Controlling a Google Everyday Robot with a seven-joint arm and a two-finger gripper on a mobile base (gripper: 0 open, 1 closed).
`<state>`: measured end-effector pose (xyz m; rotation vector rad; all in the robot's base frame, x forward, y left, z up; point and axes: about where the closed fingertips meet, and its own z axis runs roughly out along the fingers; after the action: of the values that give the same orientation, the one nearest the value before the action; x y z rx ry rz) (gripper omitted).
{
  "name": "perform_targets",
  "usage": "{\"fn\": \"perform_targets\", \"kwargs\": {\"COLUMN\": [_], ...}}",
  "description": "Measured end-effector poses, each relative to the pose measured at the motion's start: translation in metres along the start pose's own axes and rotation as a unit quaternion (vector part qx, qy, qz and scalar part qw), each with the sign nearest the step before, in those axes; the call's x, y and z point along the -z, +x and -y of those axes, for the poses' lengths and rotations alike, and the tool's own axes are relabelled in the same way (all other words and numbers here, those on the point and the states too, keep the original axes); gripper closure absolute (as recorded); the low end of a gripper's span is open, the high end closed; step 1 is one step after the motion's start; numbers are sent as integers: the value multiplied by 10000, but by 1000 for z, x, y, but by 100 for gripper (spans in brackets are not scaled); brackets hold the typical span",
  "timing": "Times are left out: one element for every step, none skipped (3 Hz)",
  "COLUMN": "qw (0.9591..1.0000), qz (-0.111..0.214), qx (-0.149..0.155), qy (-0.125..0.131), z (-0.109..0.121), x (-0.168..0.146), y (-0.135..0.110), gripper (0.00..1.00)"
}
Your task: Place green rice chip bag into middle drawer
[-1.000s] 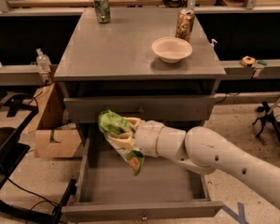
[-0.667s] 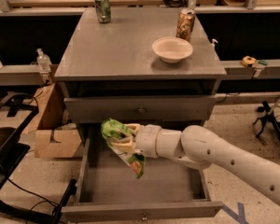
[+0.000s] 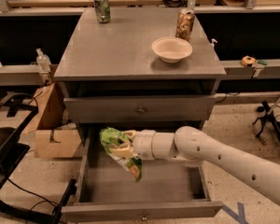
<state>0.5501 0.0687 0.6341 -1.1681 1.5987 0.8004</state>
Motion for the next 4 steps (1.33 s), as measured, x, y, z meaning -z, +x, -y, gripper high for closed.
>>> {"fn": "perform_targets", "kwargs": {"qw": [10000, 10000, 10000, 10000], "qz": [3, 6, 10, 13], "qx": [2, 5, 8, 10], "qy": [-20, -36, -53, -69], "z": [-1, -2, -4, -5], "x": [-2, -3, -4, -6], "y": [0, -1, -2, -2], "gripper": [62, 38, 15, 0]}}
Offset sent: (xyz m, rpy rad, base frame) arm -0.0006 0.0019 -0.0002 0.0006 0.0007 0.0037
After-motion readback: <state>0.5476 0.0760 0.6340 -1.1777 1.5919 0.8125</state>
